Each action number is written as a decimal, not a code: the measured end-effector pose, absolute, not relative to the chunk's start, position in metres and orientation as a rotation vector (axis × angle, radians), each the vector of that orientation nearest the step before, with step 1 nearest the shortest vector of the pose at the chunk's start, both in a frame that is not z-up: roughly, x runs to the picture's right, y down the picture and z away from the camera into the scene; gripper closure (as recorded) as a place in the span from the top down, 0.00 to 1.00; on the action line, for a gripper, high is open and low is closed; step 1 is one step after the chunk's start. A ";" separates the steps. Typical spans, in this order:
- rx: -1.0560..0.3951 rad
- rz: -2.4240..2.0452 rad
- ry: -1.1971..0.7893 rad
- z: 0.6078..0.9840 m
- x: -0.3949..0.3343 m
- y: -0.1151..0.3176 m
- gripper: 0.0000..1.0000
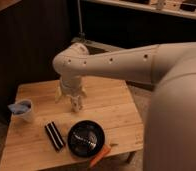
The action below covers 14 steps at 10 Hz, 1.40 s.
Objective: Move the arm in a circular motion
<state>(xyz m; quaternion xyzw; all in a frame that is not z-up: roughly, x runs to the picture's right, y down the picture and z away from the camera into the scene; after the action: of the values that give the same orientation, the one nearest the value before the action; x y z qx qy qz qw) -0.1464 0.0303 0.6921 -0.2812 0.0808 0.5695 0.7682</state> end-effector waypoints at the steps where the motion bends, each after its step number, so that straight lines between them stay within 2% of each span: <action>1: -0.621 1.199 0.149 0.694 -0.162 0.025 0.80; 5: -0.578 1.123 0.039 0.695 -0.185 -0.034 0.80; 8: -0.531 1.149 0.016 0.722 -0.174 -0.089 0.80; 12: -0.460 1.244 0.028 0.771 -0.127 -0.149 0.80; 14: -0.430 1.308 0.060 0.780 -0.087 -0.160 0.80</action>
<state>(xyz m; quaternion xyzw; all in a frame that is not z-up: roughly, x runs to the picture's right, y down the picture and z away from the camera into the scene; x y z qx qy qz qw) -0.0865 -0.1599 0.7805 -0.1983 0.0275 0.6036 0.7717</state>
